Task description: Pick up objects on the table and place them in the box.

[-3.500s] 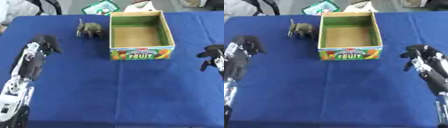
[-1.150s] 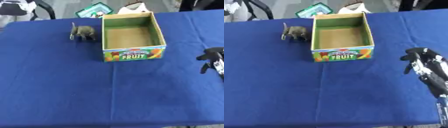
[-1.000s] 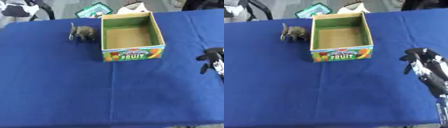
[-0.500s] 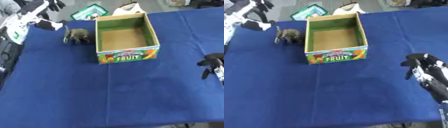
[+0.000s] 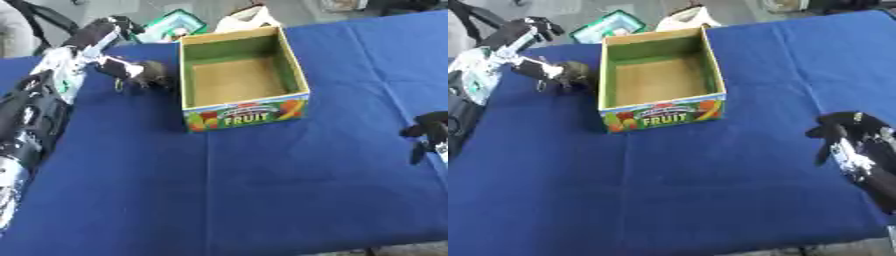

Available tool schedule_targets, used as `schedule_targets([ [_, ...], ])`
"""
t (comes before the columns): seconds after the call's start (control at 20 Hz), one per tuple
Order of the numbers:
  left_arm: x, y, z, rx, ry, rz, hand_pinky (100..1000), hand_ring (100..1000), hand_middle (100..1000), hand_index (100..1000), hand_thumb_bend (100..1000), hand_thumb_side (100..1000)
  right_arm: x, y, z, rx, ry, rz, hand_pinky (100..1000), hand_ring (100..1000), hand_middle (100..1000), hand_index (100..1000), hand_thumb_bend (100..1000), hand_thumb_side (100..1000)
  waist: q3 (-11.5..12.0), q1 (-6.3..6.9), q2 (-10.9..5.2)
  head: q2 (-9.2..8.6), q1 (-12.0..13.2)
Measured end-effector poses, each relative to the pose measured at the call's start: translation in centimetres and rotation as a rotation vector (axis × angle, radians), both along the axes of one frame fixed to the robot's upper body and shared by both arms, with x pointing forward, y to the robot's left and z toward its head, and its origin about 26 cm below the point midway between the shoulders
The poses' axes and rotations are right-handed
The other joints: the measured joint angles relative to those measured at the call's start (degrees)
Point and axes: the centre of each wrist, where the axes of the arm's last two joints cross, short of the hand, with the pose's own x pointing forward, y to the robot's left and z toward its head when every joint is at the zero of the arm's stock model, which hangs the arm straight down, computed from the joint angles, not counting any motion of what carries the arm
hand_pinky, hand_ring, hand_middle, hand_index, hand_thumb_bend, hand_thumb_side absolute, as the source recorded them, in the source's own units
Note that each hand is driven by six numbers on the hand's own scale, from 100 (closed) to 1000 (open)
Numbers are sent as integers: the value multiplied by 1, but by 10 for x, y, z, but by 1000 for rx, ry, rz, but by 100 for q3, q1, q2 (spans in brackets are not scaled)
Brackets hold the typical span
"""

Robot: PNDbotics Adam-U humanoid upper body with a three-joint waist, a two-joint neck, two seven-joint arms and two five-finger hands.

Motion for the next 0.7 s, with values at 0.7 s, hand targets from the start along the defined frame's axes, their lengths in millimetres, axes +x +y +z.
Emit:
schedule_targets([
  [0.7, -3, 2, -18, 74, 88, 59, 614, 618, 626, 806, 484, 324, 1, 2, 2, -3, -10, 10, 360, 655, 511, 686, 100, 413, -38, 34, 70, -5, 1],
])
